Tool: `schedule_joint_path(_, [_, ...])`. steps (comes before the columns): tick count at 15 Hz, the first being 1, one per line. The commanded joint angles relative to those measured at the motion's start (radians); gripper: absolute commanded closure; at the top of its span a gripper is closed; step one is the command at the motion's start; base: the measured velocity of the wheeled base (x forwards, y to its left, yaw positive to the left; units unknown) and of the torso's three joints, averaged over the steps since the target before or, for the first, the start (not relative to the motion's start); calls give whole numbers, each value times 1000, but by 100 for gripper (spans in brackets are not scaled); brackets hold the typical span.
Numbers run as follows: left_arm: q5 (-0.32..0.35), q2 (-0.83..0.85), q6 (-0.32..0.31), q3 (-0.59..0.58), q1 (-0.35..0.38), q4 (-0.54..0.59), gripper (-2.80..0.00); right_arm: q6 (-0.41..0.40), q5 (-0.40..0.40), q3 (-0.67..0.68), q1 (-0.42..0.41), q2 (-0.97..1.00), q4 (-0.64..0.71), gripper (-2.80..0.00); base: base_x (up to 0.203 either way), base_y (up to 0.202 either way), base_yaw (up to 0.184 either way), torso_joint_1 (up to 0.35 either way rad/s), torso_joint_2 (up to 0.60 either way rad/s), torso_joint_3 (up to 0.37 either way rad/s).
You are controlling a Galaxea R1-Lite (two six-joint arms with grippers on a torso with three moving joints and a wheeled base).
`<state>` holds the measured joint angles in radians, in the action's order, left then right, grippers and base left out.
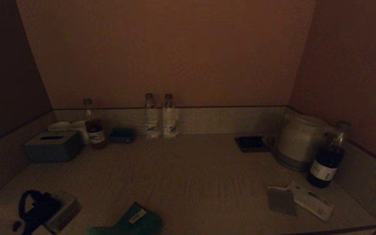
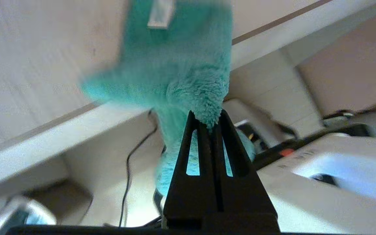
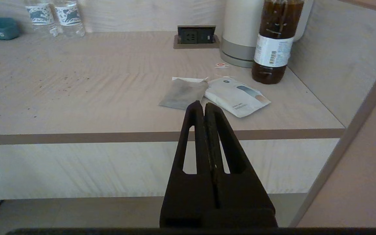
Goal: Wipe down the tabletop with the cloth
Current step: Sweep the stains on the table
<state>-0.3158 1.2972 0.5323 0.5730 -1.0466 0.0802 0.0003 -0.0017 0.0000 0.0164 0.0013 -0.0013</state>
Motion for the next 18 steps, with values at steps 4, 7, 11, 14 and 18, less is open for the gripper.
schedule_joint_path(4, [-41,-149,-123,61,150,-12,0,0,0,0,0,0,0,0,0,0,0,0,0,0])
schedule_joint_path(7, [-45,-110,-234,161,381,-78,0,0,0,0,0,0,0,0,0,0,0,0,0,0])
schedule_joint_path(11, [-49,128,-389,227,585,-316,0,0,0,0,0,0,0,0,0,0,0,0,0,0])
schedule_joint_path(14, [-51,342,-465,240,663,-536,0,0,0,0,0,0,0,0,0,0,0,0,0,0])
schedule_joint_path(18, [-75,723,-564,220,714,-866,0,0,0,0,0,0,0,0,0,0,0,0,0,0])
